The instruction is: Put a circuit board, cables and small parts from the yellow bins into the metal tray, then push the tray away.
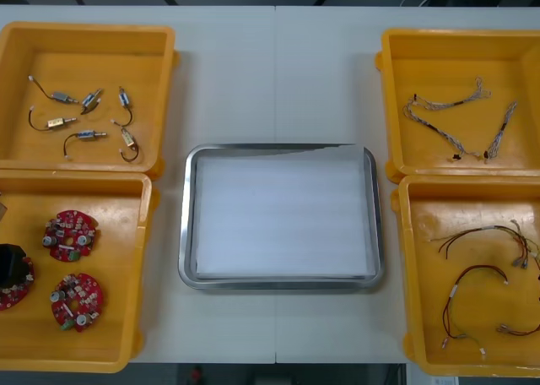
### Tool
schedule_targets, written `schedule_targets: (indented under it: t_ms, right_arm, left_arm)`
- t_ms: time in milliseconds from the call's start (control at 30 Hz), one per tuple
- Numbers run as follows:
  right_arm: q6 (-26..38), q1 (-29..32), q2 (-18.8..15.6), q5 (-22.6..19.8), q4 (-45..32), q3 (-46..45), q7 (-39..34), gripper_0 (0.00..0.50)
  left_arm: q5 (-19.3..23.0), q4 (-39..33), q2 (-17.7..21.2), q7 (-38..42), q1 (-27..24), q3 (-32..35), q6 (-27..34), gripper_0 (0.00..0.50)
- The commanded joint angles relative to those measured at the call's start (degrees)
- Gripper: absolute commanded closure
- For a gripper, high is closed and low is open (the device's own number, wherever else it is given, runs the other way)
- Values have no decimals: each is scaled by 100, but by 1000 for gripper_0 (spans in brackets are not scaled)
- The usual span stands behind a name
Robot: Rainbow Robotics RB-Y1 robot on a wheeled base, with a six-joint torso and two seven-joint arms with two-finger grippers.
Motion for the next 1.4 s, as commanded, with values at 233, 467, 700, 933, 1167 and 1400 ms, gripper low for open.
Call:
schedule_targets:
  t_ms: [233,467,700,933,1167,1400]
  right_arm:
    - [906,-139,82,-61,-1062,-1000,513,500]
    - [1477,-367,73,-114,-1511,-1290,628,500]
    - [2172,-772,82,-219,-1818,-1413,742,500]
    - [2387,-1185,82,-334,-2003,-1422,883,500]
    - [2387,-1510,-6,-624,-2021,-1449,997,500]
    - [2387,-1651,-305,-1054,-2021,-1449,1041,500]
  left_arm:
    - [-42,6,255,367,-175,-92,-56,500]
    - [72,-82,527,367,-245,-48,-56,500]
    - [257,-293,1002,402,-236,75,-20,500]
    - [459,-653,1151,534,-245,620,630,500]
    - [1065,-952,1151,727,-289,1271,1368,500]
    - [1180,-1110,1169,868,-720,1446,1983,500]
